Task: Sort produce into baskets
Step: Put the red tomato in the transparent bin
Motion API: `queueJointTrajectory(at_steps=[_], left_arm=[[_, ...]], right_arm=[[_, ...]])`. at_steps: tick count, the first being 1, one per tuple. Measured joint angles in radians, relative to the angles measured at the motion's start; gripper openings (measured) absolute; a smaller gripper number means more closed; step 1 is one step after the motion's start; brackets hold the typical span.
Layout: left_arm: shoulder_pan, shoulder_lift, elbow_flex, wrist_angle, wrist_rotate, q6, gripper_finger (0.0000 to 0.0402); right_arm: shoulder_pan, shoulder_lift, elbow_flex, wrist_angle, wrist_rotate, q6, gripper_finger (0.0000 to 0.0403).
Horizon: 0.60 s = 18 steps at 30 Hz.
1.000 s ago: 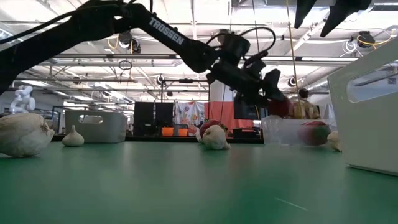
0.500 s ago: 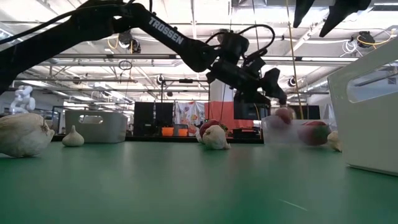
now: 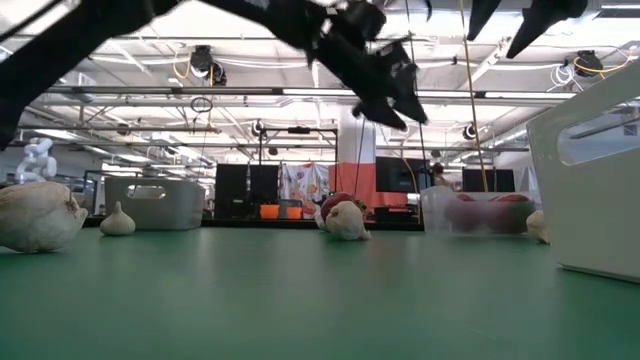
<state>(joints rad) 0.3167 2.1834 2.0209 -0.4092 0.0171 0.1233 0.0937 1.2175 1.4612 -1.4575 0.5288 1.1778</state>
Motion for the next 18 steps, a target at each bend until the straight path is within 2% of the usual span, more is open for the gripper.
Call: queueJointTrajectory(at_steps=[7, 10, 14, 18], left_arm=[[0.015, -0.206, 0.000, -0.452, -0.025, 0.070, 0.0340], [0.020, -0.290, 0.000, -0.585, -0.033, 0.070, 0.0340], [0.021, -0.430, -0.044, -0.649, -0.073, 0.067, 0.0341], [0.021, -0.593, -0.162, -0.646, -0.115, 0.034, 0.0341]], right_arm=[[0.000, 0.045, -0.005, 0.133, 0.022, -0.094, 0.0380], [-0.008, 0.091, -0.030, 0.246, 0.023, -0.155, 0.0380], [-0.024, 0.173, -0.046, 0.448, -0.010, -0.303, 0.0380], [-0.083, 0.260, -0.046, 0.611, -0.123, -0.407, 0.0380]])
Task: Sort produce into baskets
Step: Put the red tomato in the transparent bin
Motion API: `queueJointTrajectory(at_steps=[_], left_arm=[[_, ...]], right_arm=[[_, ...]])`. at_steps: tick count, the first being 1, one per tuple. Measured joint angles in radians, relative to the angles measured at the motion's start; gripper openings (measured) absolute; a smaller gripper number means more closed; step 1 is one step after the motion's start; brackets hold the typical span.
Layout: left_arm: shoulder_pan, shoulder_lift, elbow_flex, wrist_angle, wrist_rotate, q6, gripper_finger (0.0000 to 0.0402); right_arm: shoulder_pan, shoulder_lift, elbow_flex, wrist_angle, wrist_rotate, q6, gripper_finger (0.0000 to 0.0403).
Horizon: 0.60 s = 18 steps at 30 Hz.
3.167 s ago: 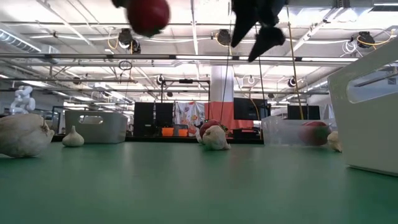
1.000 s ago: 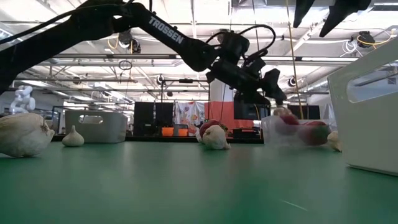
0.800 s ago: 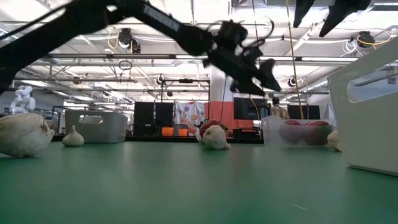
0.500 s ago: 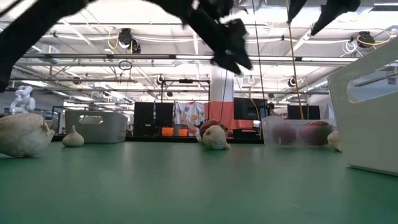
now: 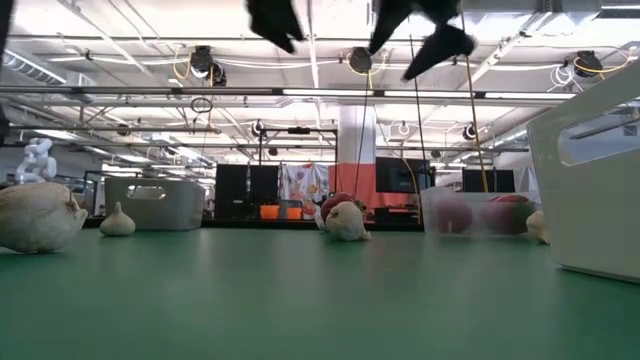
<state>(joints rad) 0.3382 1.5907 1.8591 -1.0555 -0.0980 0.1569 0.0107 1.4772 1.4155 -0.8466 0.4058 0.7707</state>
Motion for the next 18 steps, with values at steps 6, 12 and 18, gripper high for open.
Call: queueJointTrajectory(at_steps=[6, 12, 18], left_arm=[[-0.007, -0.289, -0.293, 0.065, -0.019, -0.126, 0.0341], [-0.094, -0.564, -0.629, 0.123, -0.006, -0.317, 0.0341], [-0.271, -0.736, -0.868, 0.134, -0.016, -0.548, 0.0341]], right_arm=[[-0.112, 0.114, 0.000, 0.083, -0.097, -0.091, 0.0380], [-0.180, 0.215, 0.000, 0.113, -0.148, -0.161, 0.0380], [-0.217, 0.311, 0.000, 0.185, -0.157, -0.216, 0.0380]])
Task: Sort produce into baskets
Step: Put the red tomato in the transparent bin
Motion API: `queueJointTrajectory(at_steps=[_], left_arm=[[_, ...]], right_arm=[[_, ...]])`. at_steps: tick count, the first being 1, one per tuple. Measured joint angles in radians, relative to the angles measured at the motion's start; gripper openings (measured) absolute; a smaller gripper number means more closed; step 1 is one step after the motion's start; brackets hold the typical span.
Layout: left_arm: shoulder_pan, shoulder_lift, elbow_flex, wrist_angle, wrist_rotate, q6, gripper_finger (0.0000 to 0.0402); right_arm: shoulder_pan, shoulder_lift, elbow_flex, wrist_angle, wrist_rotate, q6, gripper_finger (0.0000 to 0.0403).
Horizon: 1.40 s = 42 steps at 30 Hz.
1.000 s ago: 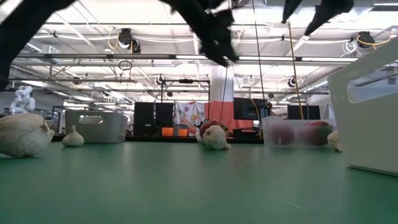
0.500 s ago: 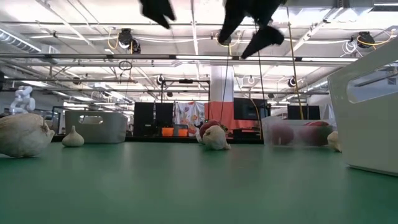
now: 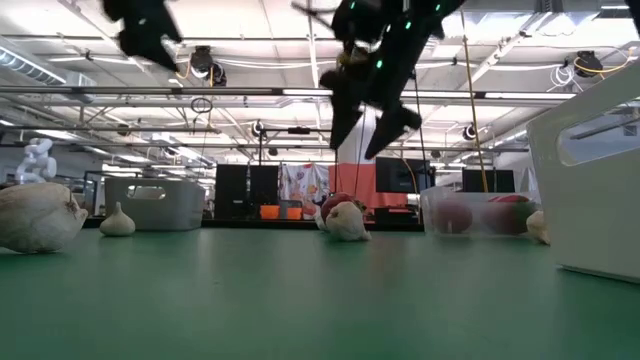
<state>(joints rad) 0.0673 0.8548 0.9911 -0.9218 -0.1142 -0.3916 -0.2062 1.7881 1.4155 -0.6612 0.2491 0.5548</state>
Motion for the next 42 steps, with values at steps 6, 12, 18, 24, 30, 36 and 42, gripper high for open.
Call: queueJointTrajectory(at_steps=[6, 12, 18, 24, 30, 36, 42], left_arm=[[-0.137, -0.048, -0.175, 0.003, -0.051, -0.165, 0.0341], [-0.270, -0.046, -0.338, 0.087, -0.015, -0.299, 0.0341], [-0.405, -0.046, -0.480, 0.120, -0.075, -0.383, 0.0341], [-0.417, -0.044, -0.585, 0.117, -0.100, -0.386, 0.0341], [-0.417, -0.044, -0.595, 0.123, -0.096, -0.382, 0.0341], [-0.417, -0.044, -0.595, 0.123, -0.095, -0.382, 0.0341], [-0.417, -0.044, -0.595, 0.122, -0.092, -0.382, 0.0341]], right_arm=[[-0.037, 0.084, 0.000, 0.078, -0.016, -0.054, 0.0380], [-0.065, 0.143, 0.000, 0.091, -0.058, -0.094, 0.0380], [-0.079, 0.191, 0.000, 0.128, -0.074, -0.130, 0.0380], [-0.083, 0.210, 0.000, 0.106, -0.073, -0.144, 0.0380], [-0.096, 0.212, 0.000, 0.097, -0.073, -0.153, 0.0380], [-0.109, 0.273, 0.000, 0.092, -0.073, -0.153, 0.0378], [-0.096, 0.268, 0.000, 0.073, -0.058, -0.149, 0.0375]])
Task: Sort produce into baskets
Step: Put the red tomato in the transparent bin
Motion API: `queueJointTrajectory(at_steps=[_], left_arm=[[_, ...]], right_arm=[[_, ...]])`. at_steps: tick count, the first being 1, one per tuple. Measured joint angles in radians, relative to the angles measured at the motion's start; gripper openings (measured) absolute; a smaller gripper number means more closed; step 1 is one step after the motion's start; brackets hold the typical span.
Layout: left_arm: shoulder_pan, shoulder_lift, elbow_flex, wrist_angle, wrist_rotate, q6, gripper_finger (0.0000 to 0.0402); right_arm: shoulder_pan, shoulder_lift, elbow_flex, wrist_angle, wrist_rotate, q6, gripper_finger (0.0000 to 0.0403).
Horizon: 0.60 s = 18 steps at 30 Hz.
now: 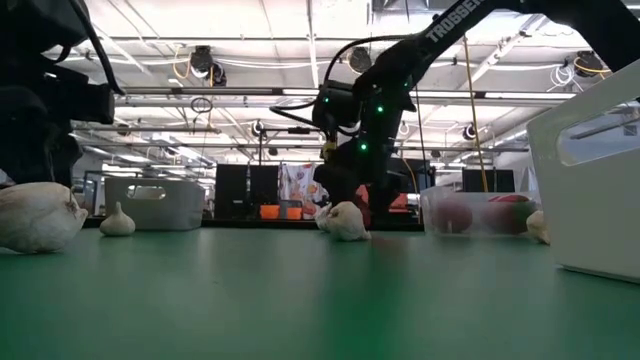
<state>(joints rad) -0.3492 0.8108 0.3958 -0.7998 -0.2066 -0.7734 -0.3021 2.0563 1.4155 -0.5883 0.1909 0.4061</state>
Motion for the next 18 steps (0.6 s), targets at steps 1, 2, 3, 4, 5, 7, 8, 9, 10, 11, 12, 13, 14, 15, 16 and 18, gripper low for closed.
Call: queueJointTrajectory(at_steps=[1, 2, 3, 4, 5, 7, 8, 9, 10, 11, 12, 13, 14, 15, 16, 18], left_arm=[[0.000, 0.000, 0.000, 0.000, 0.000, 0.000, 0.0341], [0.000, 0.000, 0.000, -0.001, 0.000, 0.000, 0.0341], [0.000, 0.000, 0.000, -0.001, 0.000, 0.000, 0.0341], [0.000, 0.000, 0.000, -0.001, 0.000, 0.000, 0.0341], [0.000, 0.000, 0.000, -0.001, 0.000, 0.000, 0.0341], [0.000, 0.000, 0.000, -0.001, 0.000, 0.000, 0.0341], [0.000, 0.000, 0.000, 0.000, 0.000, 0.000, 0.0341], [0.000, 0.000, 0.000, 0.000, 0.000, 0.000, 0.0341], [0.000, 0.000, 0.000, 0.002, 0.000, 0.000, 0.0341], [0.000, 0.000, 0.000, 0.002, 0.000, 0.000, 0.0341], [0.000, 0.000, 0.000, 0.002, 0.000, 0.000, 0.0341], [0.000, 0.000, 0.000, 0.004, 0.000, 0.000, 0.0341], [0.000, 0.000, 0.000, 0.006, 0.000, 0.000, 0.0341], [0.000, 0.000, 0.000, 0.006, 0.000, 0.000, 0.0341], [0.000, 0.000, 0.000, 0.006, 0.000, 0.000, 0.0341], [0.000, 0.000, 0.000, 0.006, 0.000, -0.001, 0.0341]], right_arm=[[0.002, -0.003, 0.000, -0.005, 0.012, 0.001, 0.0375], [0.003, -0.008, 0.000, -0.005, 0.021, 0.003, 0.0375], [0.003, -0.014, 0.001, -0.005, 0.022, 0.008, 0.0375], [0.003, -0.021, 0.001, -0.016, 0.021, 0.014, 0.0375], [0.003, -0.027, 0.001, -0.030, 0.022, 0.016, 0.0375], [0.002, -0.036, 0.001, -0.032, 0.036, 0.018, 0.0374], [0.002, -0.041, 0.001, -0.032, 0.047, 0.019, 0.0372], [0.000, -0.045, 0.001, -0.033, 0.051, 0.019, 0.0368], [-0.003, -0.050, 0.001, -0.031, 0.049, 0.020, 0.0361], [-0.006, -0.052, 0.001, -0.028, 0.047, 0.022, 0.0352], [-0.008, -0.054, 0.001, -0.028, 0.044, 0.028, 0.0341], [-0.009, -0.054, 0.001, -0.028, 0.043, 0.030, 0.0330], [-0.011, -0.054, 0.001, -0.031, 0.039, 0.031, 0.0317], [-0.011, -0.053, 0.001, -0.034, 0.038, 0.031, 0.0304], [-0.011, -0.053, 0.001, -0.035, 0.039, 0.031, 0.0291], [-0.011, -0.053, 0.001, -0.035, 0.039, 0.031, 0.0265]])
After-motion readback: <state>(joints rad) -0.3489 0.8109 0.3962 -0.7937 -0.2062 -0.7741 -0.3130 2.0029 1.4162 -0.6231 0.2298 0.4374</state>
